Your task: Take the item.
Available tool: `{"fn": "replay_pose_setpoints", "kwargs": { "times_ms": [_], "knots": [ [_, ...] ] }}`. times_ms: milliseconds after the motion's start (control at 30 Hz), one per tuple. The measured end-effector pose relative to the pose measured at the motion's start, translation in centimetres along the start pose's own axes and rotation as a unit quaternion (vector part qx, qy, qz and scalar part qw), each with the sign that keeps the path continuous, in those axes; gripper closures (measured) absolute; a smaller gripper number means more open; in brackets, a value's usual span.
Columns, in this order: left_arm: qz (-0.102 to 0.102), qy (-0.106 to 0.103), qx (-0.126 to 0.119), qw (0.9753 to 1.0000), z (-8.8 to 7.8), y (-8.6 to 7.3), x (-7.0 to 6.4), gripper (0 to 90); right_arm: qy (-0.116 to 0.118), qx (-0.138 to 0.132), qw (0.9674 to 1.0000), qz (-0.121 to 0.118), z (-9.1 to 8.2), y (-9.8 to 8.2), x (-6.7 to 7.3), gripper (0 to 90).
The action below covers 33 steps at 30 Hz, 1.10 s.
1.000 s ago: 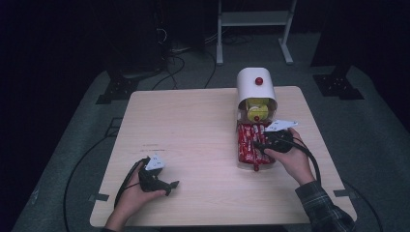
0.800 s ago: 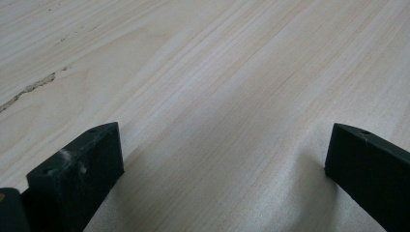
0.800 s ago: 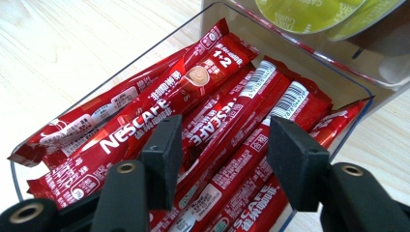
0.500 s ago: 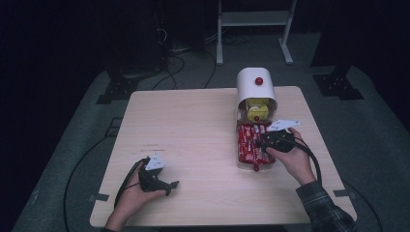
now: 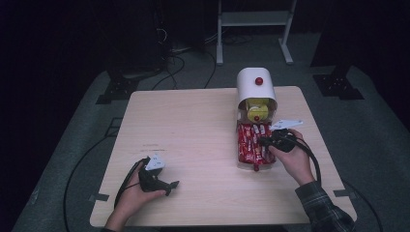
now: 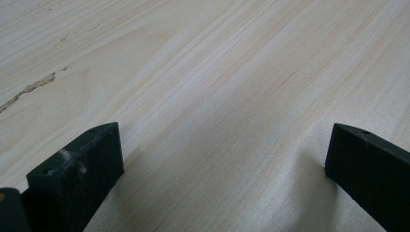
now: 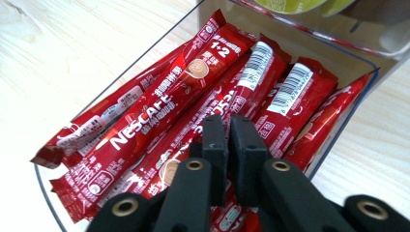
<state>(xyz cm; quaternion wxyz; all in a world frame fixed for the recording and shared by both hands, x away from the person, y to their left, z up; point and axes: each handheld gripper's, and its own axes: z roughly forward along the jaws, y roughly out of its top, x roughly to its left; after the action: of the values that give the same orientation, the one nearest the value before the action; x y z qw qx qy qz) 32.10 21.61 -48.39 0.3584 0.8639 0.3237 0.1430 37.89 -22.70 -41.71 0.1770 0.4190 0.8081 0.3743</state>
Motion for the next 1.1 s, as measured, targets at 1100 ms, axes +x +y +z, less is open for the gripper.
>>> {"fn": "replay_pose_setpoints", "kwargs": {
  "times_ms": [1100],
  "knots": [
    [0.0,0.0,0.001,1.0,0.0,0.0,0.0,0.0,0.0,-0.012,0.9998,0.013,-2.9,0.1,-0.6,89.0]
  ]
}}
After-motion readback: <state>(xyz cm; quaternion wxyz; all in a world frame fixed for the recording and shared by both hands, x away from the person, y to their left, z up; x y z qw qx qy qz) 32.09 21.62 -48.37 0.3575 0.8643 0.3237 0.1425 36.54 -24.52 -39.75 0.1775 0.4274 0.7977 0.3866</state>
